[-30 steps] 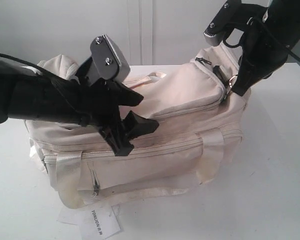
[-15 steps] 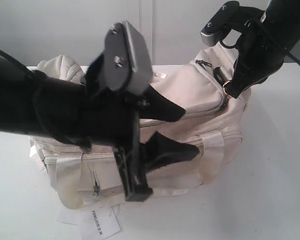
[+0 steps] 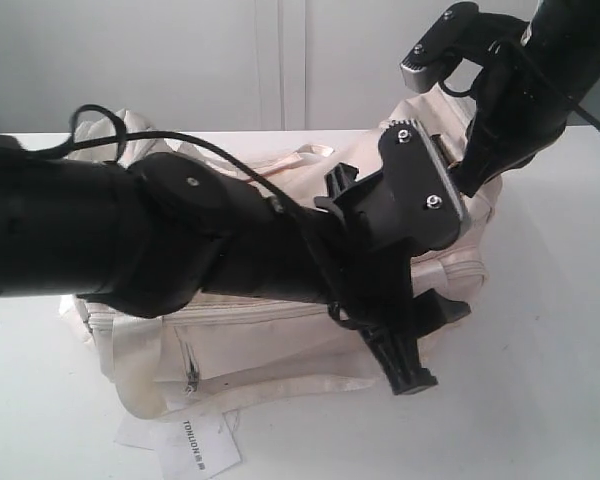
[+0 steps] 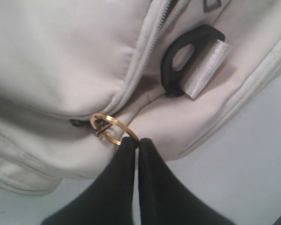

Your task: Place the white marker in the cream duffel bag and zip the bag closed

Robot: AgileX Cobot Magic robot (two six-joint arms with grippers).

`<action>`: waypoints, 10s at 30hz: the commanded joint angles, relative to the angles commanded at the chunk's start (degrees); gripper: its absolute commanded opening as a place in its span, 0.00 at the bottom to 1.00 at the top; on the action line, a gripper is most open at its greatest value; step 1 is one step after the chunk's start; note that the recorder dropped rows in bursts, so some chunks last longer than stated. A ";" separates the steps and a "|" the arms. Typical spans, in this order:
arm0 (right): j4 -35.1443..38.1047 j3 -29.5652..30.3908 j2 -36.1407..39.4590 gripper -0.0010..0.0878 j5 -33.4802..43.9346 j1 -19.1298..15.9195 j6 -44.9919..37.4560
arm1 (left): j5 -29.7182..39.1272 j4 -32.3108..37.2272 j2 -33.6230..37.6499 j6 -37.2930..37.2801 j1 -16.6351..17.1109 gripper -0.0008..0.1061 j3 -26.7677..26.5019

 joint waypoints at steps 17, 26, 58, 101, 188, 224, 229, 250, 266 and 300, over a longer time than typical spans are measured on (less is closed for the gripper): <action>0.54 0.00 0.00 0.01 -1.09 0.00 0.00 | -6.42 -0.33 4.11 1.53 0.00 0.01 -1.10; 0.10 0.00 0.00 0.01 -3.75 0.00 0.00 | -6.35 -0.46 2.61 2.77 -2.95 0.01 -1.10; -2.49 0.00 0.00 0.01 -9.02 0.00 0.38 | -7.02 -5.44 1.78 3.01 -4.34 0.01 -0.26; -2.60 0.00 3.36 0.01 -25.22 0.00 0.38 | -5.76 -5.71 1.78 3.01 -4.34 0.01 -0.26; -1.02 -0.12 7.23 0.74 -40.71 0.00 8.23 | -10.90 -8.41 1.78 0.75 -4.34 0.60 -0.26; 8.89 -5.34 7.05 0.01 -8.16 -9.07 16.80 | -9.35 -23.32 -7.89 1.35 -8.35 0.63 7.04; 8.99 -5.34 6.69 0.01 -3.94 -9.07 16.90 | -16.80 -23.32 -8.32 1.35 -8.35 0.63 7.04; 11.22 -5.34 3.72 0.65 -4.47 -9.07 18.46 | -30.64 -23.32 -13.45 12.63 -8.35 0.63 7.04; 1.84 -5.34 -4.54 0.53 -6.62 -9.19 21.68 | -34.96 -23.32 -15.79 25.29 5.74 0.14 3.71; -3.86 0.45 -10.76 0.01 -10.31 -20.68 24.97 | -27.66 -23.32 -40.47 24.71 35.11 0.04 15.73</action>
